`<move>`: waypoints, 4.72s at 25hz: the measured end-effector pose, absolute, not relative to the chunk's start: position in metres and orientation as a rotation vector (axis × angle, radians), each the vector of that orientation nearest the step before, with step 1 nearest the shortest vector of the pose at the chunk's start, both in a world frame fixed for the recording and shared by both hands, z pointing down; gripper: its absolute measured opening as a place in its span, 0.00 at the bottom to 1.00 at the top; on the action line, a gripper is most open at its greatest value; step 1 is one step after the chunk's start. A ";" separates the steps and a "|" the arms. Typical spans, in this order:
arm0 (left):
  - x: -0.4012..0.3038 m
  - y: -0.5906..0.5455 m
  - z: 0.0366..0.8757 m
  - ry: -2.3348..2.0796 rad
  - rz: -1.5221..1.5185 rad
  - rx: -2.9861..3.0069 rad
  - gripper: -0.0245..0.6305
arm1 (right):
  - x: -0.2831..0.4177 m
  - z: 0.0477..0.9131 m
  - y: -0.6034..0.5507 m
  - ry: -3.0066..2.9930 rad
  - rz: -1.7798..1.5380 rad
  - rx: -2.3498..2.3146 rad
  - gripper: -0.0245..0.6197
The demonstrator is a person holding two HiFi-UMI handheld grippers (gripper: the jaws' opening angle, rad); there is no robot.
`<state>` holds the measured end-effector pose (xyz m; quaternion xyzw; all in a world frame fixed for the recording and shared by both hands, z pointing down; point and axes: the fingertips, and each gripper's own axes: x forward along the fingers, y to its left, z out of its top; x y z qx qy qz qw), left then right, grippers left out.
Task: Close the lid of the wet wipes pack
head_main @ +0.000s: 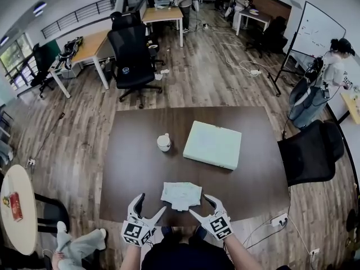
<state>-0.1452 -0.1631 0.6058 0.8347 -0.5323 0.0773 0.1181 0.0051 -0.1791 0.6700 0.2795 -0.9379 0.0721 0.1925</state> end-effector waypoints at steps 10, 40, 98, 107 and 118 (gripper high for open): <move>-0.162 -0.165 0.604 -1.571 0.192 2.427 0.63 | -0.026 0.732 -0.164 -2.434 -0.095 0.507 0.57; -0.197 -0.145 0.616 -1.668 0.140 2.301 0.63 | -0.046 0.859 -0.148 -2.029 -0.337 0.264 0.27; -0.194 -0.152 0.609 -1.690 0.084 2.284 0.63 | -0.036 0.815 -0.229 -2.117 -0.057 0.626 0.14; -0.196 -0.153 0.613 -1.689 0.092 2.275 0.63 | -0.038 0.827 -0.243 -2.088 0.030 0.654 0.15; -0.198 -0.157 0.612 -1.694 0.090 2.262 0.63 | -0.039 0.840 -0.252 -2.043 0.128 0.668 0.20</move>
